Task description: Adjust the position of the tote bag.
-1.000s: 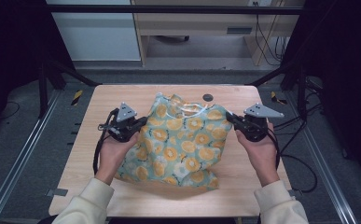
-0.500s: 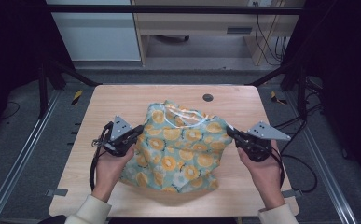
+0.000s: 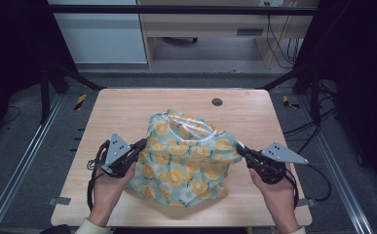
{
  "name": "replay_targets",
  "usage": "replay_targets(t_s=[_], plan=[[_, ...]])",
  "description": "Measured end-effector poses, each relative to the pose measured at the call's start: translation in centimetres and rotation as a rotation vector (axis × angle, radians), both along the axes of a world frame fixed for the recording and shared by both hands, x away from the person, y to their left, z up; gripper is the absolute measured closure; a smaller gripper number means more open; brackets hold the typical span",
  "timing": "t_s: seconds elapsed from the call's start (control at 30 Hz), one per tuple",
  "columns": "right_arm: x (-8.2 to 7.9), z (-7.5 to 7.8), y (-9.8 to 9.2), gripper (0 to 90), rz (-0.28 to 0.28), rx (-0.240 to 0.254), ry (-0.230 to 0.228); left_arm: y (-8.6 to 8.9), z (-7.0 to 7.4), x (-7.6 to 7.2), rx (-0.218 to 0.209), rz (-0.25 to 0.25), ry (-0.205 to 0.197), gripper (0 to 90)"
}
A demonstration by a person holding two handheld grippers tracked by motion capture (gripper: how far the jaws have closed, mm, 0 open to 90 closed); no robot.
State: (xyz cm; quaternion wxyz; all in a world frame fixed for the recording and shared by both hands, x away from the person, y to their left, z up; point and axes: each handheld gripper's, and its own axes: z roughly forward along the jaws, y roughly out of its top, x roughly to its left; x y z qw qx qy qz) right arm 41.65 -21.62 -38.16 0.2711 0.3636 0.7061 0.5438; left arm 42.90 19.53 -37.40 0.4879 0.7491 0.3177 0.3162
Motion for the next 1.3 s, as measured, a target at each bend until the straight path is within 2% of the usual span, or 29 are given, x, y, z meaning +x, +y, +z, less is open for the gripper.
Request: replay_targets(t_s=[0.23,0.4,0.57,0.67,0.9,1.1,1.17,1.3], plan=[[-1.2,-0.4,0.2,89.6,0.022,0.011,-0.010,0.7,-0.3,-1.3,-0.006,-0.010,-0.019,90.0],[-2.1,-1.0,0.2,89.6,0.031,0.024,-0.008,1.0,-0.7,-2.7,-0.030,-0.021,-0.044,90.0],[-2.8,-0.9,0.1,89.6,0.038,0.027,-0.015,1.2,-0.7,-3.6,-0.043,-0.026,-0.057,90.0],[-3.2,-0.9,0.1,89.6,0.044,0.030,-0.017,1.4,-0.9,-4.3,-0.039,-0.042,-0.048,90.0],[-4.0,-2.2,0.2,89.5,0.068,0.031,0.001,2.3,-2.7,-5.9,-0.016,-0.074,-0.009,90.0],[-4.5,-2.8,0.2,89.5,0.080,0.035,0.006,2.5,-3.2,-6.6,-0.037,-0.091,0.008,90.0],[-4.6,-3.1,0.1,89.5,0.082,0.041,0.010,2.5,-3.5,-6.8,-0.020,-0.100,0.011,90.0],[-4.7,-3.6,0.0,89.5,0.089,0.038,0.023,2.5,-4.4,-6.9,-0.001,-0.125,0.048,90.0]])
